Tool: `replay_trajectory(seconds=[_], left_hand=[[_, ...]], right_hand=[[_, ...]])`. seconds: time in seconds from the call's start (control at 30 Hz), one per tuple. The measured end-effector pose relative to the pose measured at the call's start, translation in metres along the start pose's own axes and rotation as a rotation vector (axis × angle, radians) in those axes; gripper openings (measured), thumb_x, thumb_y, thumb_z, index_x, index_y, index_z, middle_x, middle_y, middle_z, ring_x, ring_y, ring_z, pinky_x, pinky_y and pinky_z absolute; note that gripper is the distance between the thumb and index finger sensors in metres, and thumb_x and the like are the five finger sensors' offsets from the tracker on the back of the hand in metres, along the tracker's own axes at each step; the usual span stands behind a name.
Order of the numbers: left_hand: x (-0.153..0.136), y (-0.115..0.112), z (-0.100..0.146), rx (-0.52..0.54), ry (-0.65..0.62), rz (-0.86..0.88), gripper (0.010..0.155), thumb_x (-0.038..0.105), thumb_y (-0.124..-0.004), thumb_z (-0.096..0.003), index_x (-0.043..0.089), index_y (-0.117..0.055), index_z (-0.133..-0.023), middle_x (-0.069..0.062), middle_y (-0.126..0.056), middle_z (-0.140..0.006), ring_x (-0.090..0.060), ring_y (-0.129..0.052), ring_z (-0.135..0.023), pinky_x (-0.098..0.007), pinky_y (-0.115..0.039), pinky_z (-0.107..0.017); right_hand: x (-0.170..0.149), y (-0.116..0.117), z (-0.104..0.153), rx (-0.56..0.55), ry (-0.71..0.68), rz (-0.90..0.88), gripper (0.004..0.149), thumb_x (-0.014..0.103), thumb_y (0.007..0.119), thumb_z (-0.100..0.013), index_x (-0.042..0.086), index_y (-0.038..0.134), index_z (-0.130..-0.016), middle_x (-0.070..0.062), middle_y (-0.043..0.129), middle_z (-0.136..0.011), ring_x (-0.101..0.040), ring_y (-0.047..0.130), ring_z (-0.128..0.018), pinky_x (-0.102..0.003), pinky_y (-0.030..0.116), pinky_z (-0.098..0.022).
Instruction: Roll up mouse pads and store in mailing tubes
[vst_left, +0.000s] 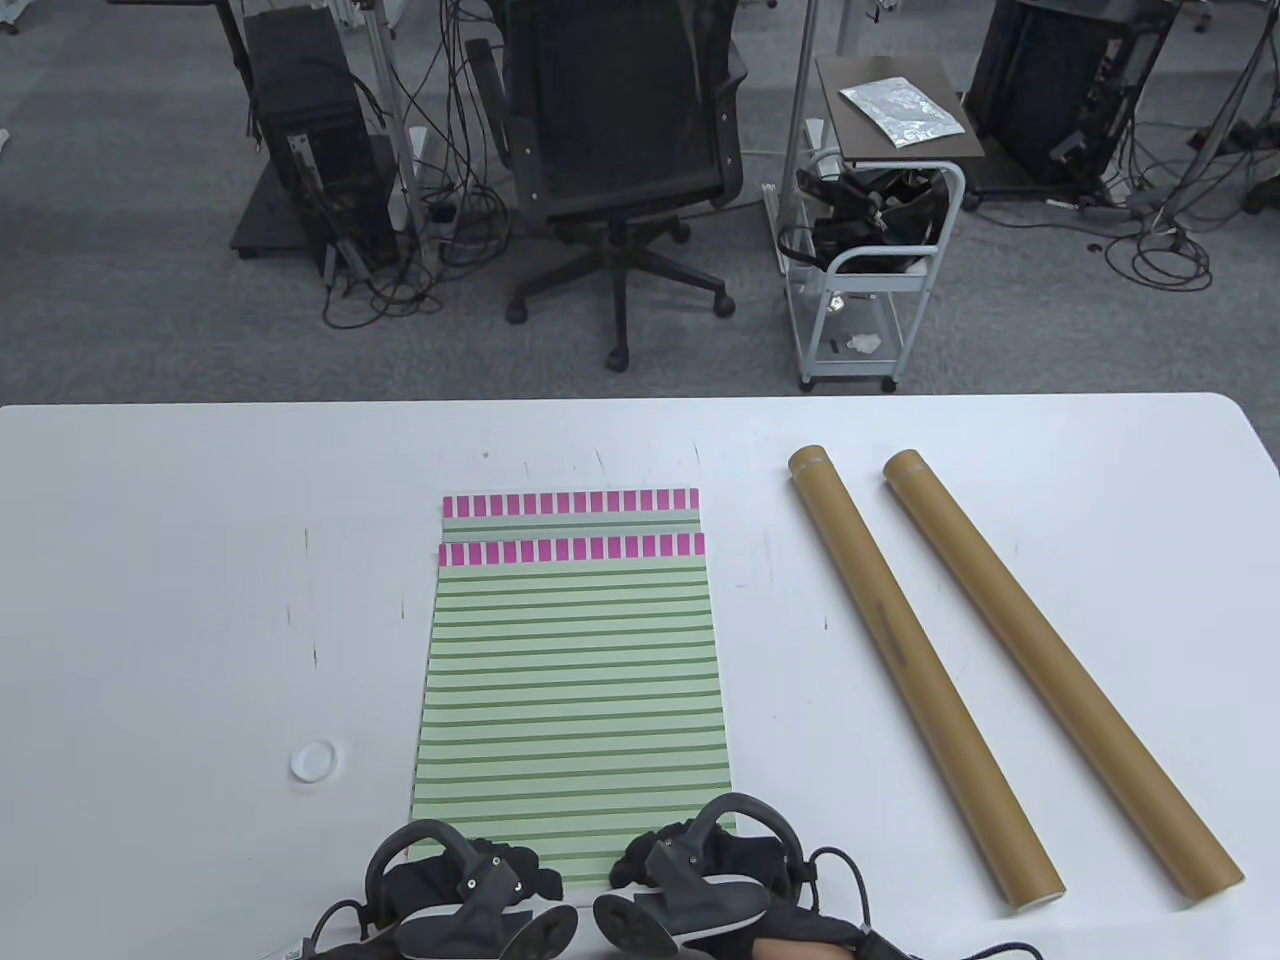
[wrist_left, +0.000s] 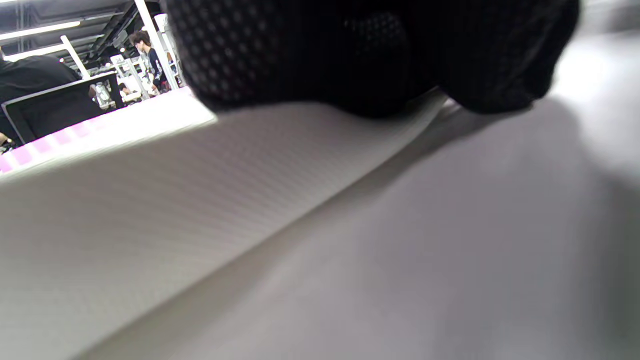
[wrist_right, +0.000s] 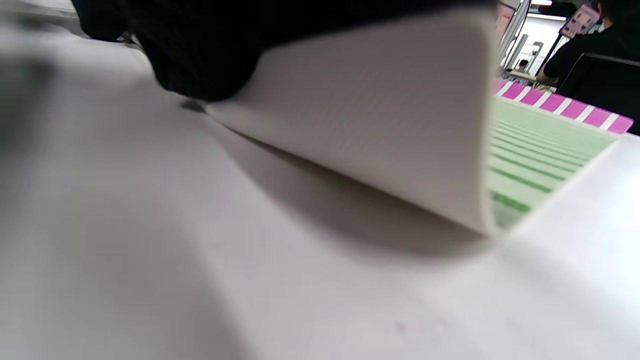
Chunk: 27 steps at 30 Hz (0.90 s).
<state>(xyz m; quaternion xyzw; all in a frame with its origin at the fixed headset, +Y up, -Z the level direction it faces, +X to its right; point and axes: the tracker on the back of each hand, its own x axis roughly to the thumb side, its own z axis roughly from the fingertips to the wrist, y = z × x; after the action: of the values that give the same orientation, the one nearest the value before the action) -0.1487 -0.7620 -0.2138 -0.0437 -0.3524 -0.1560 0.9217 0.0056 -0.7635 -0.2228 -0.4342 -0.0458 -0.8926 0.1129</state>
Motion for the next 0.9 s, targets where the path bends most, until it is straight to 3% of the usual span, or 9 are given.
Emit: replay_trajectory(seconds=[0.13, 0.47, 0.67, 0.9], left_hand=[[-0.0082, -0.0041, -0.0064, -0.032, 0.024, 0.076, 0.045, 0.051, -0.085, -0.0281, 0.042, -0.08, -0.072, 0.012, -0.095, -0.06, -0.011, -0.104, -0.042, -0.013, -0.09, -0.026], [-0.0029, -0.0029, -0.0003, 0.012, -0.011, 0.035, 0.044, 0.052, -0.084, -0.0332, 0.038, -0.081, -0.074, 0.008, -0.097, -0.061, -0.013, -0.105, -0.043, -0.014, -0.09, -0.026], [-0.0014, -0.0036, 0.0009, 0.022, -0.004, 0.04, 0.041, 0.049, -0.082, -0.0371, 0.035, -0.081, -0.075, 0.008, -0.095, -0.066, -0.016, -0.1, -0.052, -0.021, -0.088, -0.035], [-0.0077, -0.0042, -0.0022, -0.016, 0.01, 0.078, 0.041, 0.047, -0.078, -0.0388, 0.032, -0.081, -0.077, 0.005, -0.096, -0.063, -0.014, -0.103, -0.048, -0.017, -0.091, -0.032]], right_hand=[[-0.0039, 0.0016, -0.0004, 0.035, 0.003, -0.069, 0.058, 0.047, 0.081, -0.036, 0.018, 0.072, -0.085, -0.002, 0.088, -0.068, -0.019, 0.094, -0.039, -0.026, 0.085, -0.028], [-0.0087, 0.003, -0.001, 0.019, 0.066, -0.069, 0.047, 0.039, 0.081, -0.038, 0.025, 0.072, -0.081, 0.004, 0.088, -0.065, -0.017, 0.094, -0.04, -0.028, 0.084, -0.03], [-0.004, 0.0017, 0.0029, -0.011, 0.066, 0.005, 0.044, 0.042, 0.078, -0.041, 0.026, 0.074, -0.082, 0.003, 0.091, -0.067, -0.02, 0.093, -0.047, -0.03, 0.084, -0.036], [-0.0096, 0.0035, 0.0039, 0.003, 0.076, -0.039, 0.045, 0.042, 0.075, -0.043, 0.026, 0.073, -0.084, 0.004, 0.089, -0.069, -0.02, 0.093, -0.05, -0.031, 0.084, -0.039]])
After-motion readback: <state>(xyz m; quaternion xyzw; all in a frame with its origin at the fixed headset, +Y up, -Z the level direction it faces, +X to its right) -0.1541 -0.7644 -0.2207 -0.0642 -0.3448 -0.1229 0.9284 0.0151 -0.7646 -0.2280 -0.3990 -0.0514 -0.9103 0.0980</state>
